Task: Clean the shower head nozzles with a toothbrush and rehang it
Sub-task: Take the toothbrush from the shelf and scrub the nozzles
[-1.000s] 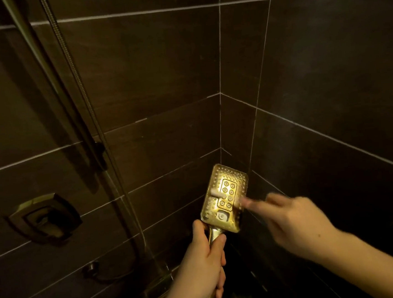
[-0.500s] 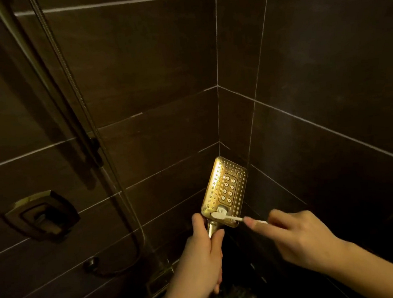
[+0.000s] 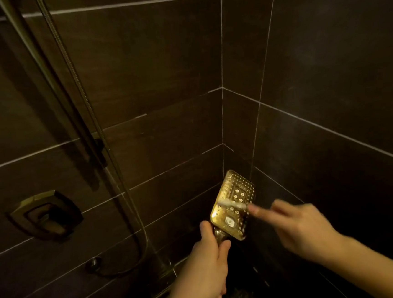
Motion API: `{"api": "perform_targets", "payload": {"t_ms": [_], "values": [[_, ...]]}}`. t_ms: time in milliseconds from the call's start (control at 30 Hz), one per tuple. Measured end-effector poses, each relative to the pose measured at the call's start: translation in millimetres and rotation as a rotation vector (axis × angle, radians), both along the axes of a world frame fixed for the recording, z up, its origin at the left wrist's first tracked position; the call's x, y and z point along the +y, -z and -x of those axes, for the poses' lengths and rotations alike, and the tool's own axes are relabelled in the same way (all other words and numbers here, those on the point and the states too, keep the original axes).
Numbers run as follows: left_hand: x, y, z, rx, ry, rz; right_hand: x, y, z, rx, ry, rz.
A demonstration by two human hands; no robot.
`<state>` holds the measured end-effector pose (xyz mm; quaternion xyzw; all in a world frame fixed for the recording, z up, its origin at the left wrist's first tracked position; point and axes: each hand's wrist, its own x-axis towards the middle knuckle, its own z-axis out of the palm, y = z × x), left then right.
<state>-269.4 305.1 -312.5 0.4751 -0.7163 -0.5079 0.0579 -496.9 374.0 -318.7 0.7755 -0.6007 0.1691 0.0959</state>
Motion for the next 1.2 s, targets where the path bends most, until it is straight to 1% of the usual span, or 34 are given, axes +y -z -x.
{"api": "perform_targets", "payload": {"t_ms": [67, 100, 133, 267, 333, 400, 467, 500, 600, 633, 700, 767, 800, 933, 1000, 1033, 1133, 1200], "values": [[1, 2, 1, -0.098, 0.034, 0.034, -15, -4, 14, -0.08, 0.169, 0.043], [1, 2, 1, -0.13, 0.047, 0.054, -19, -3, 17, -0.104, 0.208, 0.047], [2, 2, 1, -0.146, 0.058, 0.066, -20, 0, 15, -0.115, 0.201, 0.033], [-1, 4, 0, -0.176, 0.077, 0.025, 8, 19, -21, -0.092, -0.074, -0.081], [-2, 6, -2, -0.179, 0.083, -0.016, 12, 25, -26, -0.059, -0.12, -0.105], [-2, 9, -4, -0.079, 0.096, -0.088, 4, 26, -15, -0.067, -0.029, -0.082], [-3, 11, -6, 0.023, 0.089, -0.169, -1, 25, -8, -0.117, 0.072, -0.07], [-3, 12, -7, 0.059, 0.075, -0.209, 1, 25, -10, -0.125, 0.072, -0.077], [-2, 10, -9, 0.163, 0.031, -0.317, 18, 29, -24, -0.082, -0.074, -0.108], [-2, 9, -10, 0.193, 0.022, -0.347, 21, 31, -24, -0.054, -0.088, -0.093], [-2, 7, -11, 0.234, 0.009, -0.386, 15, 29, -14, -0.033, -0.002, -0.064], [-1, 6, -10, 0.257, -0.01, -0.409, 7, 25, -8, -0.048, 0.115, -0.059], [-1, 6, -9, 0.271, -0.027, -0.413, 7, 23, -10, -0.047, 0.126, -0.07], [0, 7, -4, 0.347, -0.156, -0.403, 23, 28, -42, -0.016, -0.006, -0.114], [2, 5, -2, 0.395, -0.216, -0.389, 25, 31, -46, -0.015, 0.032, -0.092], [4, 5, 0, 0.422, -0.24, -0.382, 23, 32, -45, -0.037, 0.063, -0.058], [8, 0, 4, 0.5, -0.303, -0.355, 23, 34, -54, -0.192, 0.111, 0.019], [11, -1, 8, 0.541, -0.356, -0.354, 23, 32, -61, -0.25, 0.131, 0.037]]}}
